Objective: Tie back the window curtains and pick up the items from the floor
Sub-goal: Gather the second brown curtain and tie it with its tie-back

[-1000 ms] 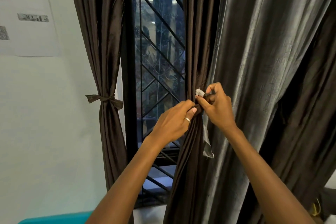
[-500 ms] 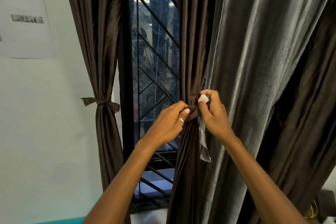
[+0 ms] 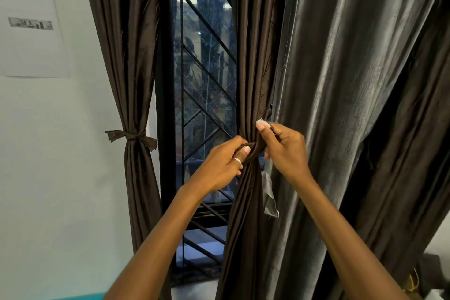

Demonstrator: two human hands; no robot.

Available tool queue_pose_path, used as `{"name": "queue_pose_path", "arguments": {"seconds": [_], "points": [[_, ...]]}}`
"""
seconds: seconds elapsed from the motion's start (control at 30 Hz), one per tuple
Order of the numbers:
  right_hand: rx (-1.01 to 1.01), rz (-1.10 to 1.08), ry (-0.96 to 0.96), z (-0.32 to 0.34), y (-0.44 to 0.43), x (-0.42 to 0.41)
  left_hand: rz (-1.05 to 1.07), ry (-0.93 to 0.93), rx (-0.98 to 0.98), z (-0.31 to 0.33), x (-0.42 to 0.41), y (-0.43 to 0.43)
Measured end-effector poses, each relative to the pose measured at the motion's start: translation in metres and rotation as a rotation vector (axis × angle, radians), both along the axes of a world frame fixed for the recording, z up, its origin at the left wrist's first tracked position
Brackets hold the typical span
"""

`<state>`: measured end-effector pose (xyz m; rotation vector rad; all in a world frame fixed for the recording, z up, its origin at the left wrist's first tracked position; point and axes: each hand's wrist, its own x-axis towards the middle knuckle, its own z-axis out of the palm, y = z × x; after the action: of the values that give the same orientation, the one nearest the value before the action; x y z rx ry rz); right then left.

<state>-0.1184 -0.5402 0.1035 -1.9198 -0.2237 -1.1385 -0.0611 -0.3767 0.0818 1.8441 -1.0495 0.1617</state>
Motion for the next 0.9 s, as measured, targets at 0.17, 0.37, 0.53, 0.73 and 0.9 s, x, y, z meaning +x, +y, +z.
{"name": "queue_pose_path", "arguments": {"seconds": [0.17,0.37,0.53,0.73,0.9], "points": [[-0.097,0.073,0.065,-0.009,0.001,-0.003,-0.009,0.002,-0.005,-0.001,0.004,0.006],[-0.153,-0.022,0.108,-0.007,0.002,0.003,-0.007,-0.023,-0.004,-0.002,0.005,0.011],[-0.1,-0.047,0.109,-0.004,0.009,0.004,0.009,-0.031,-0.008,-0.002,0.003,0.012],[-0.201,-0.044,0.086,-0.009,0.007,0.01,0.025,-0.02,-0.017,-0.001,0.004,0.015],[-0.481,0.013,0.229,-0.01,-0.002,0.009,0.027,0.007,-0.033,-0.001,0.007,0.015]]}}
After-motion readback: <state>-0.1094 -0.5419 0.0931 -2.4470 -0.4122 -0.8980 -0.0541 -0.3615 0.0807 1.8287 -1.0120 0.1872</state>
